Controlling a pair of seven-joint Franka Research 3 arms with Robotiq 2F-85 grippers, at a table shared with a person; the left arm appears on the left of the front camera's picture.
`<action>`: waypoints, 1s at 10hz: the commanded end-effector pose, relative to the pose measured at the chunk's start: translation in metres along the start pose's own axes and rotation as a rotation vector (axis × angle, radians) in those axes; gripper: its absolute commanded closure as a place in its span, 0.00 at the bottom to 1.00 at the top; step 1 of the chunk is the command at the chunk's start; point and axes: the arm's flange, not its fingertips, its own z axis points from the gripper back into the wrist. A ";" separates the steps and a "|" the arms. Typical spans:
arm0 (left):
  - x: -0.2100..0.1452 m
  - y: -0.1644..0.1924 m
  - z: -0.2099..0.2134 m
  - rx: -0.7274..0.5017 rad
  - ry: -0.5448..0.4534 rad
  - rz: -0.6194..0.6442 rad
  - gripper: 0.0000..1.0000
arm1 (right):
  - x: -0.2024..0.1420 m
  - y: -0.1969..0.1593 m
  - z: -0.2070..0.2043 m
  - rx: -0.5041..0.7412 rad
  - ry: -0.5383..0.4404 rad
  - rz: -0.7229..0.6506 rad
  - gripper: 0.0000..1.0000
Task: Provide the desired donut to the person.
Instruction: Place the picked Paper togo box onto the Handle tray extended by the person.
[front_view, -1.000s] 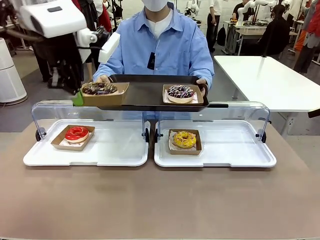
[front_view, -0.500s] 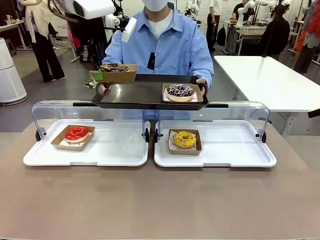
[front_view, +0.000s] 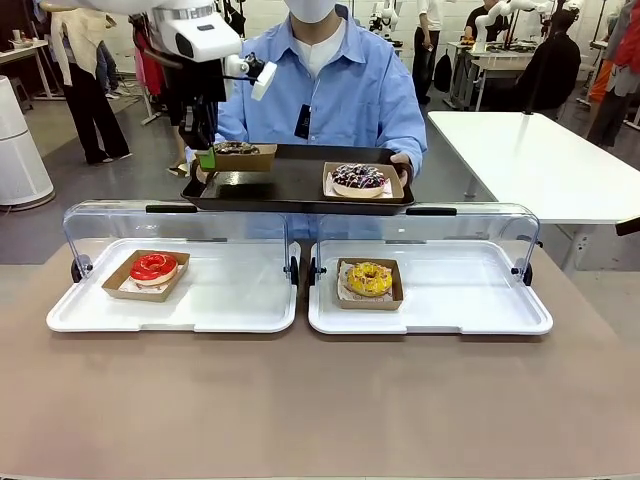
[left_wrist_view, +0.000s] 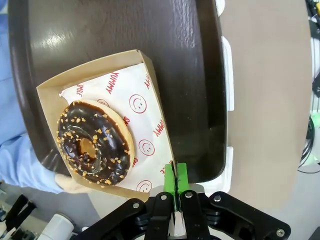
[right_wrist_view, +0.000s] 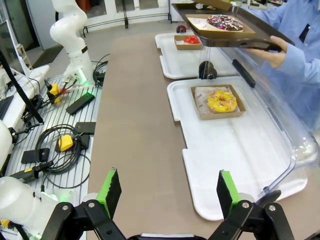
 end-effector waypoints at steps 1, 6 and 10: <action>-0.001 0.012 -0.009 -0.055 -0.005 -0.007 0.99 | 0.001 0.001 -0.001 -0.002 -0.008 0.005 0.00; 0.000 0.013 -0.021 -0.086 -0.033 -0.055 0.39 | 0.001 0.001 -0.001 -0.002 -0.008 0.005 0.00; -0.001 0.011 -0.016 -0.084 -0.041 -0.061 0.00 | 0.001 0.001 -0.001 -0.002 -0.008 0.005 0.00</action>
